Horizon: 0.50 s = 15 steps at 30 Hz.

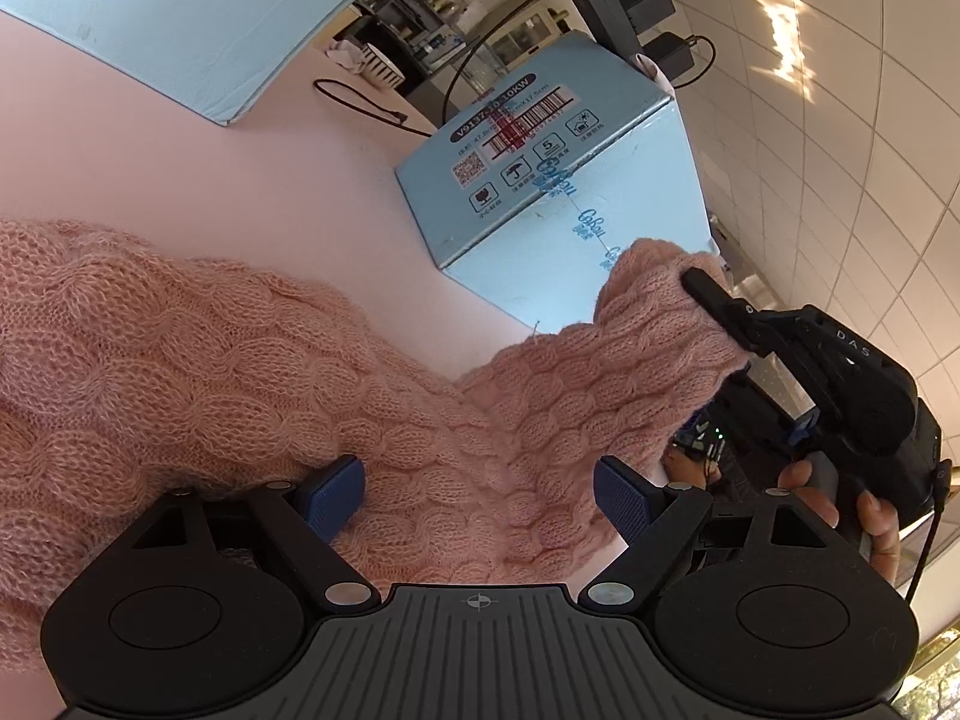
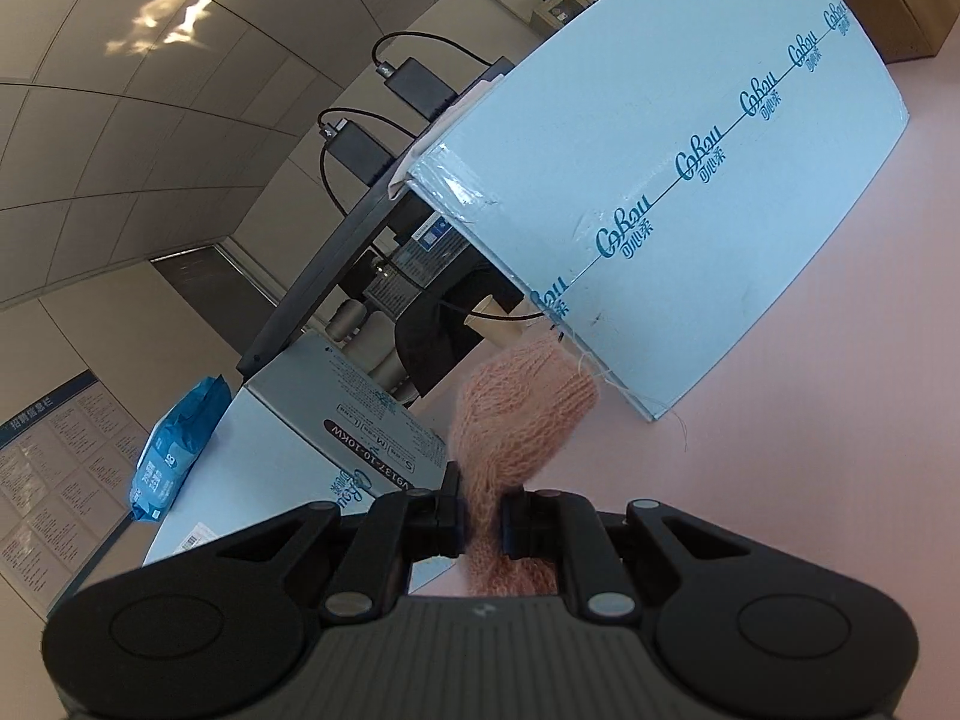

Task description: Fold clothes

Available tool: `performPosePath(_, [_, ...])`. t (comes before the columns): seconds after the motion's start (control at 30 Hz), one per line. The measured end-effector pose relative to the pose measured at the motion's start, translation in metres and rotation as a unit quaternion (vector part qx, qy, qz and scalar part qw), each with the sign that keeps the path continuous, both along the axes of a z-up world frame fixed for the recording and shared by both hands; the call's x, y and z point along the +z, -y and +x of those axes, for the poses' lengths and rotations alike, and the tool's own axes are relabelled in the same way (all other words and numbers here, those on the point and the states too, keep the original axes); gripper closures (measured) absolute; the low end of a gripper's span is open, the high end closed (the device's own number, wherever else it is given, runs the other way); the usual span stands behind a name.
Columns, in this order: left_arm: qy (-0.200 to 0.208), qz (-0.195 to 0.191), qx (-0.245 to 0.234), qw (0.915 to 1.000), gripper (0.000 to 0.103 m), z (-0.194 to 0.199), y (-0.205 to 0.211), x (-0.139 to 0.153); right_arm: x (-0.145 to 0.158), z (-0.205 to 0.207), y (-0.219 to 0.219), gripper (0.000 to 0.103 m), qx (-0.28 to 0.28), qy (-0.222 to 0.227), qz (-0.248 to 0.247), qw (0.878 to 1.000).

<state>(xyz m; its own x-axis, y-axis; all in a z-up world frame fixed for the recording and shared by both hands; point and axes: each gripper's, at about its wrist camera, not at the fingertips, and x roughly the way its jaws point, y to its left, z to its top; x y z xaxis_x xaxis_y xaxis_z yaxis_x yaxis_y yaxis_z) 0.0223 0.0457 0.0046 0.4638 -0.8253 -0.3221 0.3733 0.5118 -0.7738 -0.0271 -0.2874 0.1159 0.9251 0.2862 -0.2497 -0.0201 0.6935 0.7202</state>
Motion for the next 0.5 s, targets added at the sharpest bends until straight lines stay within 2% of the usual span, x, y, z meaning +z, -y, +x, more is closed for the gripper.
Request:
performPosePath(0.2, [0.000, -0.018, 0.026, 0.9995, 0.017, -0.005, -0.006, 0.002, 0.012, -0.002, -0.036, 0.092, 0.047, 0.018, -0.007, 0.999])
performPosePath(0.3, [0.015, -0.049, 0.078, 0.9957, 0.017, -0.016, -0.020, 0.009, 0.015, -0.003, -0.052, 0.092, 0.060, 0.022, -0.009, 0.998])
performPosePath(0.37, [0.033, -0.088, 0.110, 0.9894, 0.017, -0.023, -0.033, 0.013, 0.017, -0.002, -0.060, 0.092, 0.071, 0.026, -0.007, 0.997])
performPosePath(0.4, [0.053, -0.146, 0.144, 0.9773, 0.016, -0.031, -0.049, 0.015, 0.018, -0.002, -0.065, 0.092, 0.076, 0.030, -0.007, 0.997])
performPosePath(0.5, [0.069, -0.242, 0.206, 0.9458, 0.013, -0.043, -0.085, 0.021, 0.019, -0.001, -0.076, 0.092, 0.086, 0.035, -0.012, 0.996])
